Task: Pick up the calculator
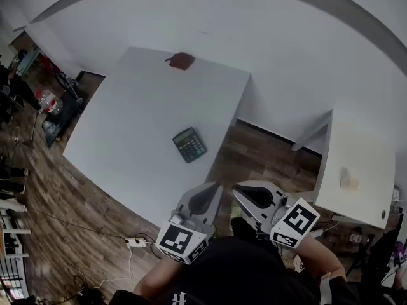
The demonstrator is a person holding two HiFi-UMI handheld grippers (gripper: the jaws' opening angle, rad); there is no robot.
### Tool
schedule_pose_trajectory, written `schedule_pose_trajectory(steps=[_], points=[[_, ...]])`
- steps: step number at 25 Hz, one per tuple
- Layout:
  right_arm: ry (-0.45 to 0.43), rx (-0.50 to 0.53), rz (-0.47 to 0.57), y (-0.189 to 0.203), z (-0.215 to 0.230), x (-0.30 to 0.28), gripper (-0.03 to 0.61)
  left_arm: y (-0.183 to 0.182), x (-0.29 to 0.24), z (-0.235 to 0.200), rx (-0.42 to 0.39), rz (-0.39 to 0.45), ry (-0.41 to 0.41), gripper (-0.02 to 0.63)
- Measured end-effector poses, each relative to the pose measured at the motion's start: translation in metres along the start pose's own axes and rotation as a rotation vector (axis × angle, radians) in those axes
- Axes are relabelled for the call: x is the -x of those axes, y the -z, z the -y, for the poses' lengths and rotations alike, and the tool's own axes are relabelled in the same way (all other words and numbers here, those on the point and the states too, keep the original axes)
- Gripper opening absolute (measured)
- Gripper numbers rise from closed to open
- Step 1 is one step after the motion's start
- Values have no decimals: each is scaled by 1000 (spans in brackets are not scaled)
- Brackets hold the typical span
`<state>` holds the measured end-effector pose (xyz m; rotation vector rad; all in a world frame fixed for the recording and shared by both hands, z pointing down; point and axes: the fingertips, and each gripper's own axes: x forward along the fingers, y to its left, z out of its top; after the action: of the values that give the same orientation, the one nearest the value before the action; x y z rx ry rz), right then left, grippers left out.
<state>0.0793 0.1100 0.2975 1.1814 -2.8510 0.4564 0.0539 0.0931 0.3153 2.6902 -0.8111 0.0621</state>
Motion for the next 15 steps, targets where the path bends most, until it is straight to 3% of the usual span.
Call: schedule_pose_trajectory(steps=[7, 15], points=[[-179, 6, -59, 1, 62, -22, 14, -10, -39, -25, 15, 33, -129, 6], [-369, 0, -205, 47, 114, -85, 17, 3, -53, -77, 56, 24, -236, 6]])
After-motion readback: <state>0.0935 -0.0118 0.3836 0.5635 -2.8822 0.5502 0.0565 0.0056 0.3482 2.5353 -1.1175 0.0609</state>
